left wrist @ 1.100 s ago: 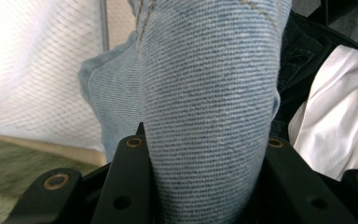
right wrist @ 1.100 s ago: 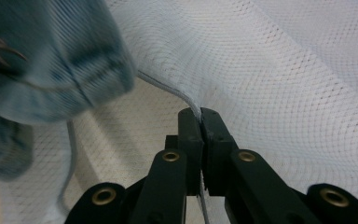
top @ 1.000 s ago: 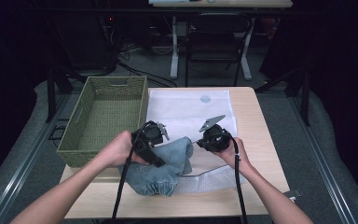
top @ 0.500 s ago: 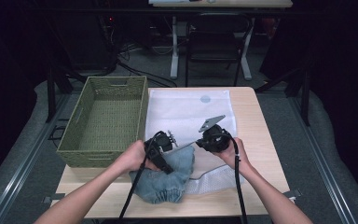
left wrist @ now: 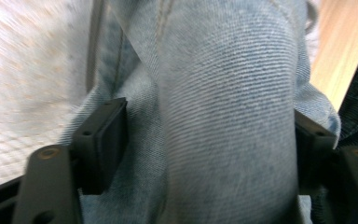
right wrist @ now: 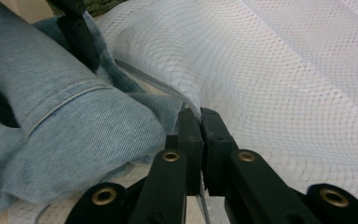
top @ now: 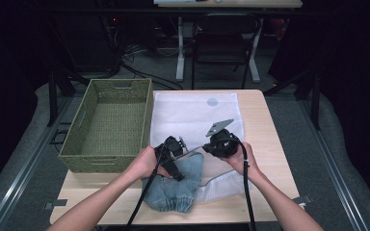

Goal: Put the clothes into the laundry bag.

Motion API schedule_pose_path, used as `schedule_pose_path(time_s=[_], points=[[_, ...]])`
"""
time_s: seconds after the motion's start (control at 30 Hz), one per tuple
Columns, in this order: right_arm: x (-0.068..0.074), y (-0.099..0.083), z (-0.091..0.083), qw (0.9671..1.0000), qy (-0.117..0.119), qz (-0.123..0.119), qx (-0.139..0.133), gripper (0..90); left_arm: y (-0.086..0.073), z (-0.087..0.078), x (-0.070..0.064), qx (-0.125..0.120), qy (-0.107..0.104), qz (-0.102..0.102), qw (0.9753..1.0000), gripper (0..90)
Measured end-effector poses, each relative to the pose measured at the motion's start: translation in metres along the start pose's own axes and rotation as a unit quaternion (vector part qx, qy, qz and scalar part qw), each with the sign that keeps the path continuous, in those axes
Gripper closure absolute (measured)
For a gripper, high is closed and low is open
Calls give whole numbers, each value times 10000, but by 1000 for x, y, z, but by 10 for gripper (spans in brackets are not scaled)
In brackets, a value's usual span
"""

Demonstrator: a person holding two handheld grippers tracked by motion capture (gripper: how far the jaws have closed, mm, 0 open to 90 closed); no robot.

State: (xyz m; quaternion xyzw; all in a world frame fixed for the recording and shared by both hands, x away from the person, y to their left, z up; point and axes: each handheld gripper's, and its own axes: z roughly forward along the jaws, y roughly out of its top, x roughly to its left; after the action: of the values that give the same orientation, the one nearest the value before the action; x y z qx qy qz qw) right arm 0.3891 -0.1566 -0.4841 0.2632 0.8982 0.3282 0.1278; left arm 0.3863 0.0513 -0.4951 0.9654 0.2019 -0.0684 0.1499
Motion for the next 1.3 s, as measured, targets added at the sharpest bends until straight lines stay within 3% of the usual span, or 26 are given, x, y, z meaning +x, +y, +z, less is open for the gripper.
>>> schedule_pose_path(time_s=[0.2,0.3,0.43,0.6,0.83,0.9,0.97,1.07,1.2,1.23,1.3], points=[[0,0,-1,10000,-2,34,-8,880,-2,-27,-13,-236,181,153,9994,179],[0,0,-1,10000,-19,41,-10,880,-10,-45,-24,-427,272,245,9984,175],[0,-1,-2,10000,-20,6,-18,880,-21,-51,-29,-474,300,215,9982,182],[1,0,-2,10000,-45,-1,-13,880,-38,-37,-23,-382,257,-4,9989,210],[1,-1,-1,10000,-30,17,7,880,-49,-10,-17,-391,194,-148,9989,387],[1,-1,-1,10000,-28,4,12,880,-53,-5,-16,-520,195,-179,9983,409],[1,-1,-1,10000,-17,-1,15,880,-58,0,-16,-732,194,-139,9970,523],[1,-1,-1,10000,-19,4,26,880,-61,2,-17,-814,181,-124,9964,631],[2,0,-1,10000,-23,-11,30,880,-64,-1,-19,-1004,104,-165,9948,691],[3,0,-2,10000,-26,-1,22,881,-64,-4,-19,-1076,6,-263,9938,695],[3,1,-3,10000,-37,-2,11,881,-65,-6,-19,-1138,5,-328,9930,699]])
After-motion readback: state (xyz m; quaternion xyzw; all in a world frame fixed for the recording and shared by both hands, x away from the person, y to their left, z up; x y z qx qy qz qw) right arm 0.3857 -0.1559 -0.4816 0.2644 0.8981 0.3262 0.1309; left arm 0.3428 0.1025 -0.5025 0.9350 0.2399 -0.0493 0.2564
